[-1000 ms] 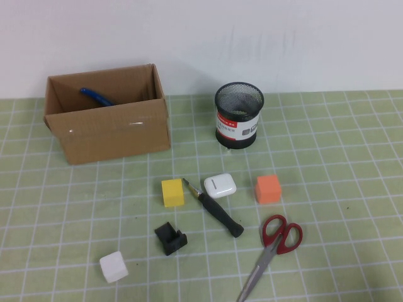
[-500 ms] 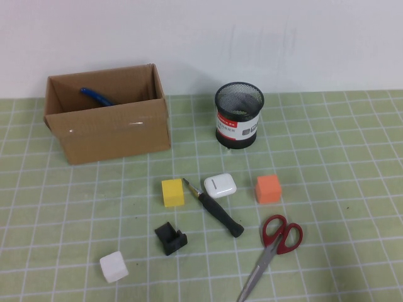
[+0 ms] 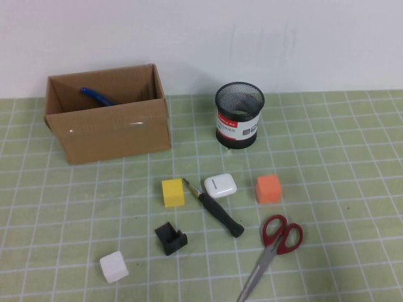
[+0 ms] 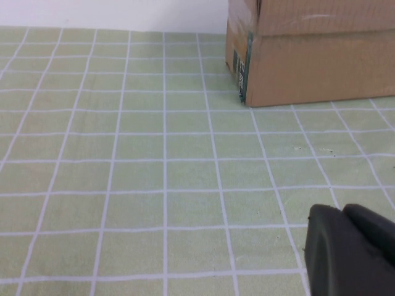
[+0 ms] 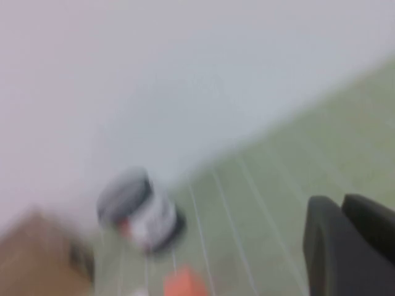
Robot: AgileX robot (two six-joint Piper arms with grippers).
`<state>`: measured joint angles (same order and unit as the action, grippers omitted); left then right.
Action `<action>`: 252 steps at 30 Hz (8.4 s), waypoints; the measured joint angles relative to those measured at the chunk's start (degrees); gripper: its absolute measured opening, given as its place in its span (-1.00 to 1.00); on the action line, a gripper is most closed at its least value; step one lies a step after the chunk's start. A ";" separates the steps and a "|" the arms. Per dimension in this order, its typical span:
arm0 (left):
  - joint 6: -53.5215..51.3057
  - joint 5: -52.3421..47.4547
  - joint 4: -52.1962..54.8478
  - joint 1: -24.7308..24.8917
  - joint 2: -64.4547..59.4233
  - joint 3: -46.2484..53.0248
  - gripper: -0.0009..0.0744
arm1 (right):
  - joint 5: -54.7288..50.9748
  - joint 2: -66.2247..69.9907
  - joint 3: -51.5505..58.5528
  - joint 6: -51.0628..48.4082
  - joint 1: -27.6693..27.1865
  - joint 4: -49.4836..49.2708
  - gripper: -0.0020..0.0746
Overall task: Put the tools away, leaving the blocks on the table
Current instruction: Pick up the black Screwdriver from the table, then place the picked object into the round holder, then pick up the scissors from the table
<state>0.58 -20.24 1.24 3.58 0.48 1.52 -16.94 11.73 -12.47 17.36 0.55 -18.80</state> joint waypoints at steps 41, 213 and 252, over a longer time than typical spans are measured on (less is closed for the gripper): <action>0.00 -0.09 0.12 0.00 0.00 0.00 -0.98 | -41.70 100.43 -79.57 -17.36 40.58 18.80 0.04; 0.00 -0.09 0.12 0.00 0.00 0.00 -0.99 | -23.40 95.38 -48.98 -103.61 40.76 17.00 0.01; 0.00 -0.09 0.12 0.00 0.00 0.00 -0.99 | -24.06 85.52 -53.72 -72.30 40.76 18.80 -0.97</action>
<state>0.58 -20.34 1.36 3.58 0.48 1.52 -41.00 97.26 -66.19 -54.94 41.31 0.00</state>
